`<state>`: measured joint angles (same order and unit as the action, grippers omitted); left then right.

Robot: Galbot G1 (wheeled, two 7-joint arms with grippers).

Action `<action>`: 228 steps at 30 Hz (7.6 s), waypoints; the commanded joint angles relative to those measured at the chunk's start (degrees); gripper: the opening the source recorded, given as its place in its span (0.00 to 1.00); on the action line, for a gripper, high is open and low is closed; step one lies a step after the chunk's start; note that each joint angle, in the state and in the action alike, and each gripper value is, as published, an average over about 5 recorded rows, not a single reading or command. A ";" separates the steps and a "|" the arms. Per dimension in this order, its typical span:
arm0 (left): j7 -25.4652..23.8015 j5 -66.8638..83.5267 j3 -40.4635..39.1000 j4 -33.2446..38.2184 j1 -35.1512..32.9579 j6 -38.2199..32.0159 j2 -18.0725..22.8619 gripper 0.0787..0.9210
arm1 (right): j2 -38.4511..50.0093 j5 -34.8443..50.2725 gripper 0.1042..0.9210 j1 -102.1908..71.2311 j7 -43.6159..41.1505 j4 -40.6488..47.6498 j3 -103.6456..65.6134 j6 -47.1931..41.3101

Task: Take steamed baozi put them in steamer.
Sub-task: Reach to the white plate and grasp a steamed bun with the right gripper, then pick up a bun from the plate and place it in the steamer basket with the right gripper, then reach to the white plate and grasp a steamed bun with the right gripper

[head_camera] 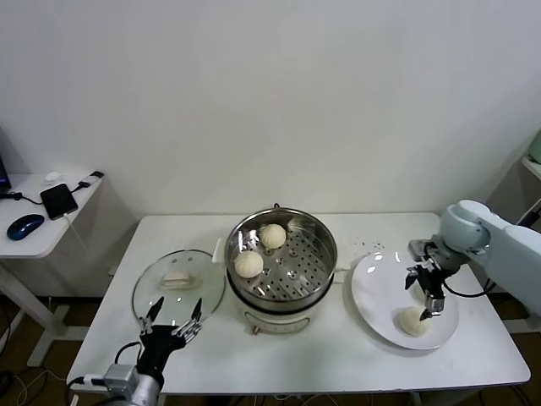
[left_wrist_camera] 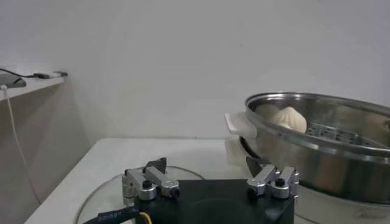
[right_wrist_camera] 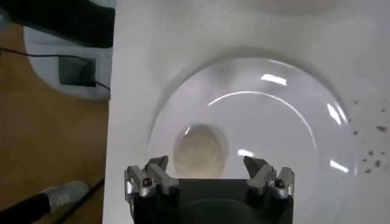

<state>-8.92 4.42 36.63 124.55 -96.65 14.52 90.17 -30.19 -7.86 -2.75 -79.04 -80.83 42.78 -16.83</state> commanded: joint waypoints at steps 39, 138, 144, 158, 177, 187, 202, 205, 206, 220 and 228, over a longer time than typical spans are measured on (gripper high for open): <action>0.01 0.02 0.39 -1.17 0.59 -0.33 0.23 0.88 | -6.38 -7.60 0.88 -8.23 2.90 7.62 -4.76 0.77; 2.58 -8.01 -1.21 -2.80 2.48 -2.11 1.69 0.88 | -40.41 -0.22 0.59 28.17 3.87 1.70 27.33 52.70; 2.56 -8.11 -1.59 -3.24 2.77 -2.08 1.77 0.88 | -38.79 4.90 0.79 30.76 2.93 1.39 25.25 45.92; 1.06 -1.34 -1.67 -1.59 2.29 -0.71 0.34 0.88 | -16.62 15.44 0.88 34.36 -5.00 -1.05 12.21 4.48; -0.55 5.78 -0.74 -0.42 1.21 0.15 -0.49 0.88 | -3.00 -8.82 0.88 -0.08 -4.62 9.97 -16.64 10.48; -0.80 6.42 -0.02 -0.75 0.15 0.42 -0.81 0.88 | -9.07 -15.10 0.88 -7.99 -3.93 20.14 -23.45 18.31; -0.73 6.00 1.26 -1.55 0.48 0.73 -1.25 0.88 | -15.27 -20.51 0.88 -10.26 -1.85 28.64 -27.83 21.55; -0.83 5.96 1.11 -1.88 0.66 0.76 -1.30 0.88 | -15.47 -22.13 0.88 -10.72 -1.82 28.63 -28.33 21.60; -0.86 5.98 1.09 -1.95 0.73 0.79 -1.34 0.88 | -15.52 -22.61 0.88 -10.87 -1.84 28.64 -28.51 21.65; -0.89 6.12 1.13 -2.34 0.89 0.79 -1.26 0.88 | -15.56 -25.65 0.88 -11.75 -0.64 28.96 -29.74 22.17; -0.83 5.88 1.10 -2.69 0.89 0.64 -1.26 0.88 | -16.00 -26.82 0.88 -12.35 0.76 29.08 -29.90 21.58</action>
<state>-9.78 10.40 37.75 122.02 -95.75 15.20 88.90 -45.87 -32.67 -14.55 -79.55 -52.28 13.49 4.66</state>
